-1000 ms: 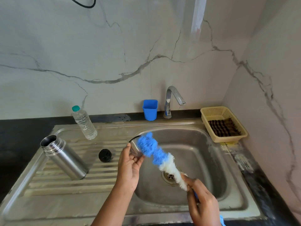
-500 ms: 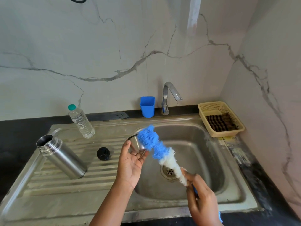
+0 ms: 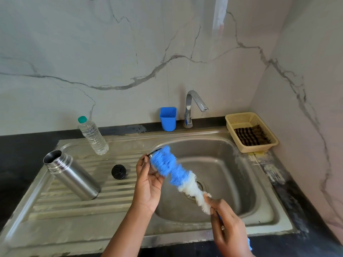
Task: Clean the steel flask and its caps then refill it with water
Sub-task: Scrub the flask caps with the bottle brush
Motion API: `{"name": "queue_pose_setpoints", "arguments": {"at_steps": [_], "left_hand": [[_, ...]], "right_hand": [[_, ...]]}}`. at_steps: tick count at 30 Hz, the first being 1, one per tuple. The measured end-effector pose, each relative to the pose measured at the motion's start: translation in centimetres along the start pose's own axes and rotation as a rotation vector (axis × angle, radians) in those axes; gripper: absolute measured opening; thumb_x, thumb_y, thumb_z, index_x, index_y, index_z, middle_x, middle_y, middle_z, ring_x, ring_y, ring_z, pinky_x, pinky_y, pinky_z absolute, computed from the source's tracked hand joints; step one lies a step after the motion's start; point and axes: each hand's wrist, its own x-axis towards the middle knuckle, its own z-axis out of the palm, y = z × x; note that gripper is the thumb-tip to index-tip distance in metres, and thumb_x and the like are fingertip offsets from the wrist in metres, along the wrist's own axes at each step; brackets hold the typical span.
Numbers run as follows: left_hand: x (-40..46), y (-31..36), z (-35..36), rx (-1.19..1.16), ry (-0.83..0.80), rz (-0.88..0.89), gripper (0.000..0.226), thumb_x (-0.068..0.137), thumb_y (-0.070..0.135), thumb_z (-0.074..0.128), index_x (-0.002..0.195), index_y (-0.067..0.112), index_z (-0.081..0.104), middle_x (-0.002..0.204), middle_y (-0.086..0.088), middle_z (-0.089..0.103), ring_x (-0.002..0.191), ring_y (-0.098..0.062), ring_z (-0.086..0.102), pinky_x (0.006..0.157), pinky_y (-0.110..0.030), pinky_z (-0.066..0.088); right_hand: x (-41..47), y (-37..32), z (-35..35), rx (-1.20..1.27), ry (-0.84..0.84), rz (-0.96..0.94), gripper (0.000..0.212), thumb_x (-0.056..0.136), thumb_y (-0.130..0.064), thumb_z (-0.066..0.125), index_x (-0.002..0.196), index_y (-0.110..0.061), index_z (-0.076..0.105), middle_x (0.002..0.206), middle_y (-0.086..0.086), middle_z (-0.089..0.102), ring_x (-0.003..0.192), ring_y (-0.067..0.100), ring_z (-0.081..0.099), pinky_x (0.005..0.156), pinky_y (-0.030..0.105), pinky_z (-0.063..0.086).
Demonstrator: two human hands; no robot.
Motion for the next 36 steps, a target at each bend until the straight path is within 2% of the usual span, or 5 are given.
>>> {"name": "queue_pose_setpoints", "arguments": {"at_steps": [5,13,17,28,36], "left_hand": [[-0.7,-0.2,0.0,-0.058,0.039,-0.030,0.038,0.090,0.033,0.060,0.122,0.015,0.053,0.103,-0.012,0.061,0.091,-0.024,0.071,0.075,-0.032,0.062],[-1.2,-0.1,-0.1,-0.039,0.014,-0.055,0.013,0.090,0.032,0.058,0.087,0.019,0.058,0.081,-0.012,0.054,0.080,-0.026,0.068,0.070,-0.040,0.061],[-1.4,-0.1,-0.2,-0.011,-0.018,-0.058,0.015,0.085,0.028,0.058,0.098,0.024,0.063,0.108,-0.011,0.070,0.092,-0.023,0.070,0.063,-0.030,0.059],[-0.6,-0.2,-1.4,0.071,-0.093,-0.013,0.067,0.052,0.038,0.097,0.103,0.021,0.057,0.097,-0.004,0.069,0.096,-0.018,0.067,0.091,-0.034,0.057],[-1.0,0.2,-1.1,0.002,-0.178,-0.075,0.057,0.061,0.032,0.093,0.106,0.019,0.060,0.123,-0.014,0.064,0.116,-0.031,0.062,0.104,-0.046,0.048]], "right_hand": [[-0.5,0.0,0.4,0.013,0.040,0.086,0.049,0.086,-0.006,0.049,0.118,-0.040,0.064,0.091,-0.015,0.063,0.051,0.004,0.041,0.050,0.014,0.041],[-0.9,-0.2,0.5,0.009,0.041,0.064,0.054,0.088,0.003,0.050,0.115,-0.042,0.062,0.092,-0.014,0.064,0.050,0.009,0.043,0.047,0.014,0.039],[-0.1,-1.3,-0.3,-0.016,-0.035,-0.001,0.047,0.085,0.000,0.051,0.116,-0.033,0.066,0.088,-0.027,0.050,0.056,-0.004,0.036,0.050,0.006,0.031],[-0.1,-0.9,-0.3,0.008,0.075,0.006,0.048,0.083,0.001,0.050,0.113,-0.032,0.068,0.083,-0.016,0.055,0.054,0.005,0.037,0.052,0.013,0.039],[0.6,-0.1,-1.1,-0.005,0.089,0.018,0.058,0.080,0.004,0.050,0.117,-0.037,0.066,0.085,-0.012,0.056,0.053,0.010,0.042,0.050,0.015,0.042]]}}
